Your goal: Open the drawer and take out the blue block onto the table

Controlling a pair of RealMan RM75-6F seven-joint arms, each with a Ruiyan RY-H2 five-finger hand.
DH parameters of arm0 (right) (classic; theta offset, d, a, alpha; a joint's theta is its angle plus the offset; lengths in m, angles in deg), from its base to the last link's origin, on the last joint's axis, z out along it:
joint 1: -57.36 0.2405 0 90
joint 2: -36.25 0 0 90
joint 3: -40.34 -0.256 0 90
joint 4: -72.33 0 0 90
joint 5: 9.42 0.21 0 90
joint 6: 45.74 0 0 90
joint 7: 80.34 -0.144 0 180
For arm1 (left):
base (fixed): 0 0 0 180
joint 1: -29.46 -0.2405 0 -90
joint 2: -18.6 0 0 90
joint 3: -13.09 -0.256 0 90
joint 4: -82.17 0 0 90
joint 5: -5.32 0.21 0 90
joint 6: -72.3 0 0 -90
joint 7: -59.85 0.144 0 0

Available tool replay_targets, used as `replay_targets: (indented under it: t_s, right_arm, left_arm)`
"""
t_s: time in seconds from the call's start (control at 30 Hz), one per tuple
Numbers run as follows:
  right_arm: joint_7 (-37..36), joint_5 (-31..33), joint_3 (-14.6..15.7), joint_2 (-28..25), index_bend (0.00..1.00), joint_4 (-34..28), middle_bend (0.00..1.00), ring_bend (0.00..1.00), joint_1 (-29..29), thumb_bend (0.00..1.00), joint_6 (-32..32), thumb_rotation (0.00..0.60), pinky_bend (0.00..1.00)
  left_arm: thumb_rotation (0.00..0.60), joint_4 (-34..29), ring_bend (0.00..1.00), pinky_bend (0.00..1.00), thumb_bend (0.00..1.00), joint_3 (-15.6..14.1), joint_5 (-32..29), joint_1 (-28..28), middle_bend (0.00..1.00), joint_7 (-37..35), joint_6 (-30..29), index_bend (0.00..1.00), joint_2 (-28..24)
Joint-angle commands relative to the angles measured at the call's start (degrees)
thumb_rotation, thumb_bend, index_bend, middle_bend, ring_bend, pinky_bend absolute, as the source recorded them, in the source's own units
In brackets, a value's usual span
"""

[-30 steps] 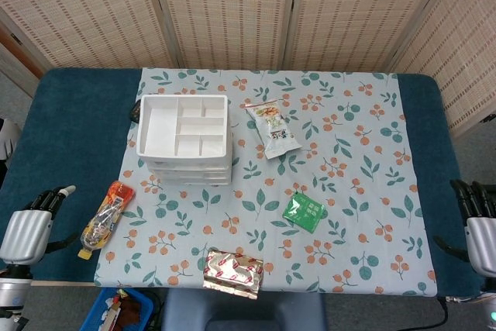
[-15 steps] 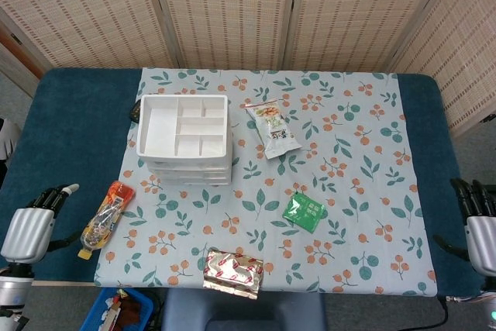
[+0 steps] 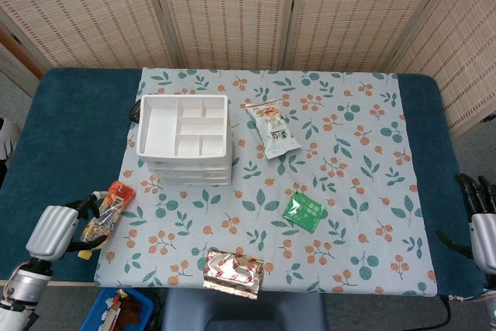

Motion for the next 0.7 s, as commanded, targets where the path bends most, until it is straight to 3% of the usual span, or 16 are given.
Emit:
replay_targets:
  t_s: [0.03, 0.27, 0.47, 0.7]
  right_arm:
    - [0.1, -0.1, 0.0, 0.2, 0.00, 0.0, 0.08, 0.03, 0.1, 0.09, -0.1, 0.600, 0.13]
    - [0.3, -0.2, -0.1, 0.0, 0.00, -0.3, 0.08, 0.03, 0.2, 0.09, 0.1, 0.600, 0.13]
    - [0.3, 0.0, -0.2, -0.1, 0.00, -0.3, 0.08, 0.03, 0.1, 0.09, 0.0, 0.600, 0.13]
    - [-0.1, 0.2, -0.2, -0.2, 0.00, 0.1, 0.08, 0.03, -0.2, 0.09, -0.4, 0.600, 0.13]
  left_arm:
    - [0.600, -2.9, 0.74, 0.99, 0.15, -1.4, 2.0, 3.4, 0.70, -5.6, 5.4, 0.27, -0.3]
    - [0.600, -3.8, 0.89, 1.00, 0.22, -1.8, 2.9, 8.8, 0.83, -14.3, 12.5, 0.25, 1.8]
    - [0.600, -4.4, 0.91, 1.00, 0.26, -0.8, 0.8, 12.3, 0.85, -20.1, 16.4, 0.15, 5.1]
    - [0.600, -2.7, 0.92, 1.00, 0.29, 1.4, -5.3, 14.6, 0.85, -27.0, 19.6, 0.13, 10.4]
